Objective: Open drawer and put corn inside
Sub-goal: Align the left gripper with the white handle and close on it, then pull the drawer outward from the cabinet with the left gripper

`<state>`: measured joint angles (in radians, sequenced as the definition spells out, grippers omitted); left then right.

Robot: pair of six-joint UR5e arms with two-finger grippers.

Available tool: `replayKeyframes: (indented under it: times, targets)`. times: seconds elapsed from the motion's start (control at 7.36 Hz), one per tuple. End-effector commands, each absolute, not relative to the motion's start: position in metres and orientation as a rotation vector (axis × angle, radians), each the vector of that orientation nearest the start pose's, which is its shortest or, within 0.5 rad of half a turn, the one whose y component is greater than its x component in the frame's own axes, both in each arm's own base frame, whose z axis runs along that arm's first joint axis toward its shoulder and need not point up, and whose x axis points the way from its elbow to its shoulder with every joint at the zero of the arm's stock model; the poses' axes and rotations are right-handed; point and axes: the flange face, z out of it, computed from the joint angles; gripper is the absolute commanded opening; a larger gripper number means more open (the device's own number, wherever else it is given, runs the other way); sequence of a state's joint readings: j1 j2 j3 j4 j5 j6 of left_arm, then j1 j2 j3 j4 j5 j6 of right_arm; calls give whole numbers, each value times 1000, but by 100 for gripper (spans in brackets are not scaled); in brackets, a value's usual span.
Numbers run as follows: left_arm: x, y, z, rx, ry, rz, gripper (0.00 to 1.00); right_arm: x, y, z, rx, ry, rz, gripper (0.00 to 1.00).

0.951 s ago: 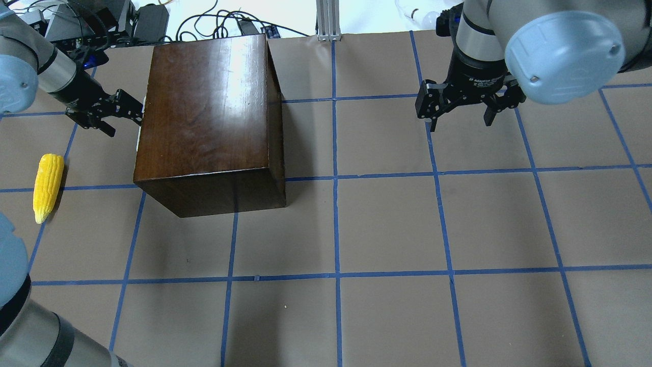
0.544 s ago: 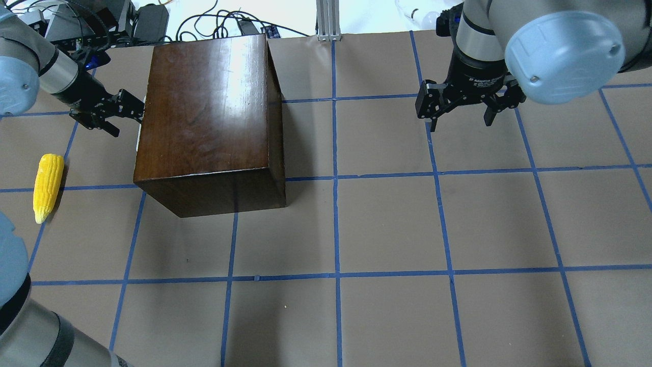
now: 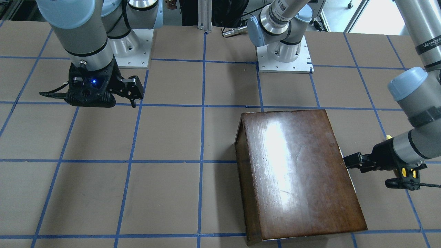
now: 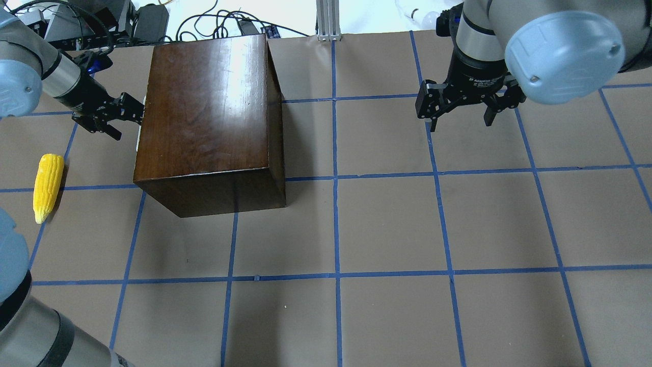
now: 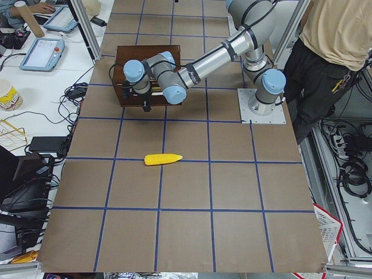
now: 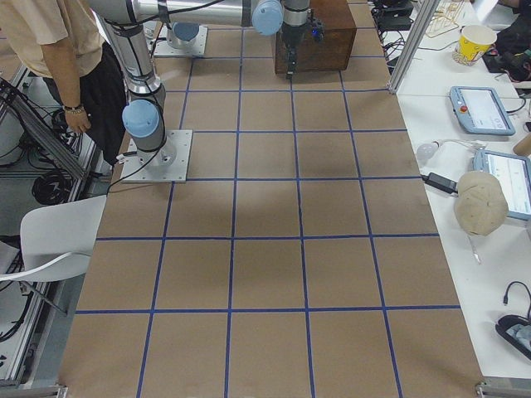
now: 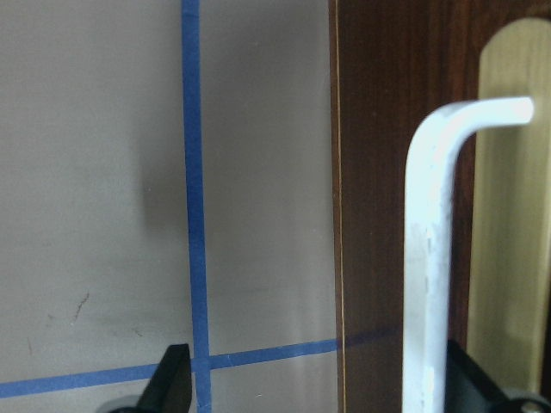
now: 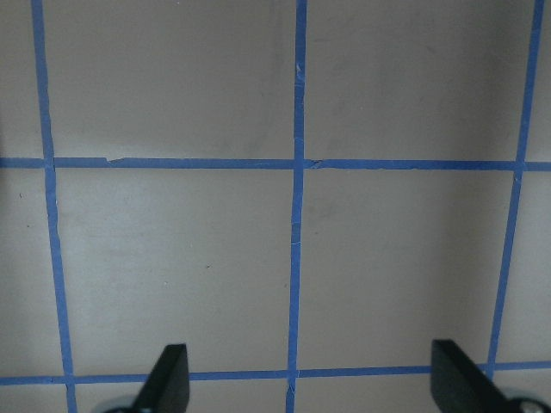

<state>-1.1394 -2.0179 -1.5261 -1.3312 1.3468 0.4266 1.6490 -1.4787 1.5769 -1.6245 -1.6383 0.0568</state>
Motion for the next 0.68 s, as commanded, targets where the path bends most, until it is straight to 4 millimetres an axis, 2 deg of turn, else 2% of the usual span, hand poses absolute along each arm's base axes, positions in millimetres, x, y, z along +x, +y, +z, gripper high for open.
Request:
replayKeyframes:
  times: [0.0,0.54]
  targets:
    - [128,-634,277,-55,3412,95,100,167,-513,444,-37,3211,64,100]
    - [134,-636,275,-70,3401,80,100,167,-513,444,-37,3211,64,100]
